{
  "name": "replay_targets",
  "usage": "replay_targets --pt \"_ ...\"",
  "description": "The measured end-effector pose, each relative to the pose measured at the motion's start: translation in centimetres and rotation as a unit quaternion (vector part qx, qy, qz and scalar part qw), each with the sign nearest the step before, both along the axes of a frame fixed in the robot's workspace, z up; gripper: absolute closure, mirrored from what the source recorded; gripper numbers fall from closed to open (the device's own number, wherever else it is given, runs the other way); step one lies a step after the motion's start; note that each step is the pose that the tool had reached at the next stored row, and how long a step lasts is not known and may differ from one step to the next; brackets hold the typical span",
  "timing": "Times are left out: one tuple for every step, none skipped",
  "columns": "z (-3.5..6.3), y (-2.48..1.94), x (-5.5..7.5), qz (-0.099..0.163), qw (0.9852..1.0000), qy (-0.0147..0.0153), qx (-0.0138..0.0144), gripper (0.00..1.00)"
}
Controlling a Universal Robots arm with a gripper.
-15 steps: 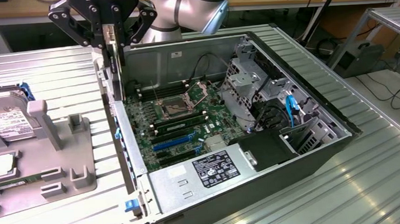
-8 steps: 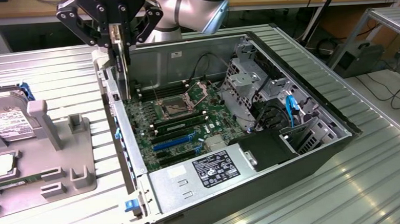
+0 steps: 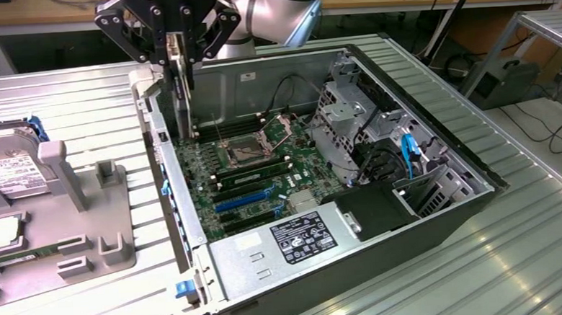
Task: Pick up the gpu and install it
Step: 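Pick up the gpu and move the gpu toward the slot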
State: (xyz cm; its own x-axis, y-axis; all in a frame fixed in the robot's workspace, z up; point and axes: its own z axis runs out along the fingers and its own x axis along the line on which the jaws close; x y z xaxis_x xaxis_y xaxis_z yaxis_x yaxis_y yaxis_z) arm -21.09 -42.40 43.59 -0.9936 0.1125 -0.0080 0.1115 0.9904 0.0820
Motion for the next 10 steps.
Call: replay_targets --pt "0.0 0.0 0.1 0.0 1.0 0.0 0.0 0.73" --pt "0.0 0.0 0.3 0.0 1.0 0.0 0.0 0.73" --pt "0.0 0.0 0.5 0.0 1.0 0.0 0.0 0.73" --pt "0.0 0.0 0.7 0.0 1.0 0.0 0.0 0.73" --pt "0.0 0.0 0.8 0.0 1.0 0.0 0.0 0.73" --pt "0.0 0.0 1.0 0.0 1.0 0.0 0.0 0.73" --pt "0.0 0.0 1.1 0.0 1.0 0.0 0.0 0.73" --pt "0.0 0.0 1.3 0.0 1.0 0.0 0.0 0.73" --pt "0.0 0.0 1.5 0.0 1.0 0.0 0.0 0.73" --pt "0.0 0.0 1.7 0.0 1.0 0.0 0.0 0.73"
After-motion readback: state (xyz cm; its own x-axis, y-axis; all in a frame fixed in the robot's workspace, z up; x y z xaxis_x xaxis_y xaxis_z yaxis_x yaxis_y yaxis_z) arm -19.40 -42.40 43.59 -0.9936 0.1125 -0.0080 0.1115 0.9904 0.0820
